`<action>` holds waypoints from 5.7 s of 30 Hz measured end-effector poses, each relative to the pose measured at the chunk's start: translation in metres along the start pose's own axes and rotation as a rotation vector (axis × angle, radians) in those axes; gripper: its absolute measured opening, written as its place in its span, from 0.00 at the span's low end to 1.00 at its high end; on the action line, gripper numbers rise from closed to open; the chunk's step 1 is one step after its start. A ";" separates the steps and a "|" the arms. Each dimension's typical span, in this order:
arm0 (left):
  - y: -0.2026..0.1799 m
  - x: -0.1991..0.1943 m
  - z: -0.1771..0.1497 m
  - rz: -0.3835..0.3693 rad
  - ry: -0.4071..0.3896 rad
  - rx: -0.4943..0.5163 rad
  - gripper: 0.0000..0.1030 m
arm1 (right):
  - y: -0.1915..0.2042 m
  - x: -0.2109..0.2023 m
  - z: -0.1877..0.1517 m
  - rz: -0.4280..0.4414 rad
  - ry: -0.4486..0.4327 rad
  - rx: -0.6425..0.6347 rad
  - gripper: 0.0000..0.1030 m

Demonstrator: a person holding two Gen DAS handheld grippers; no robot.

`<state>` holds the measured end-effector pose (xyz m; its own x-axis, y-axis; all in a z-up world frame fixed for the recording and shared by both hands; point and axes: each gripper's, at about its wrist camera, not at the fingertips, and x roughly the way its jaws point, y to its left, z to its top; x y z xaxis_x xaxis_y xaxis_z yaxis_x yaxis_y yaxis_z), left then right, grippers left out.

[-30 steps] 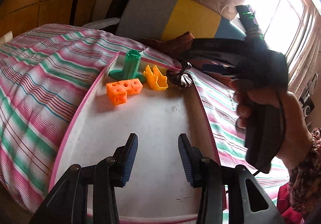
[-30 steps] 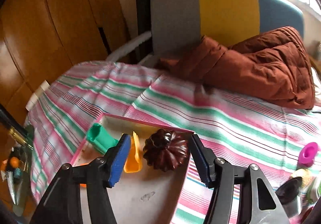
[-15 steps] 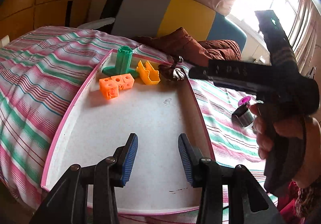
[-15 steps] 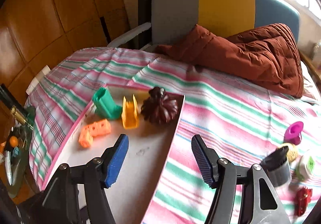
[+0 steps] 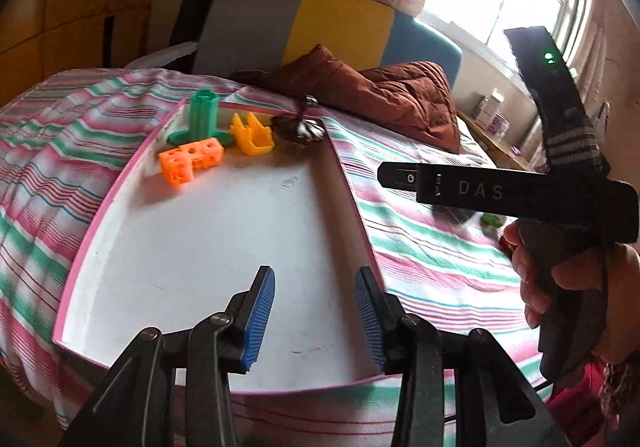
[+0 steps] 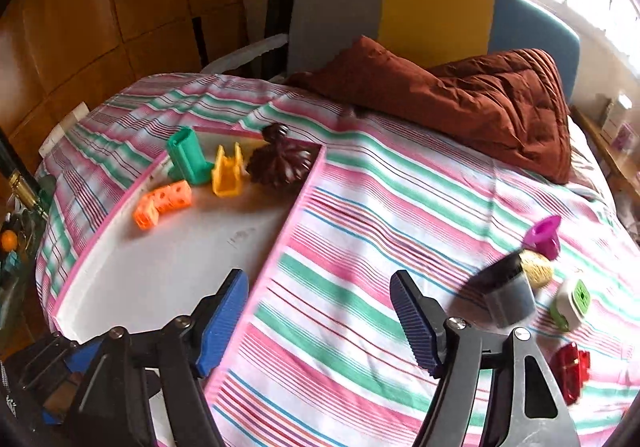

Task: Organize rigid objects
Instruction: 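Move the right tool back and grasp the red lipstick-like cylinder, then lower the left tool and grasp the grey cup with black lid, then carry the grey cup with the left tool and set it in the tray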

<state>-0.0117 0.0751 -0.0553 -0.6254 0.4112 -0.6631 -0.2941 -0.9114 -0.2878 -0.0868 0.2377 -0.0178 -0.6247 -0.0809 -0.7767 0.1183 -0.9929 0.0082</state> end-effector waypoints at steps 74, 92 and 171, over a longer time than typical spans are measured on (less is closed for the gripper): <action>-0.154 0.152 0.070 -0.008 0.269 0.049 0.49 | -0.235 -0.016 -0.103 -0.188 0.265 0.277 0.26; -0.202 0.185 0.079 -0.024 0.272 0.087 0.51 | -0.235 -0.011 -0.100 -0.178 0.261 0.285 0.26; -0.076 0.019 0.072 -0.033 -0.004 0.084 0.42 | -0.238 -0.016 -0.100 -0.115 0.216 0.327 0.24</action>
<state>-0.0537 0.1533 0.0035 -0.6171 0.4412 -0.6516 -0.3740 -0.8930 -0.2504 -0.0277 0.4844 -0.0708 -0.4385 0.0179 -0.8985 -0.2165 -0.9725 0.0863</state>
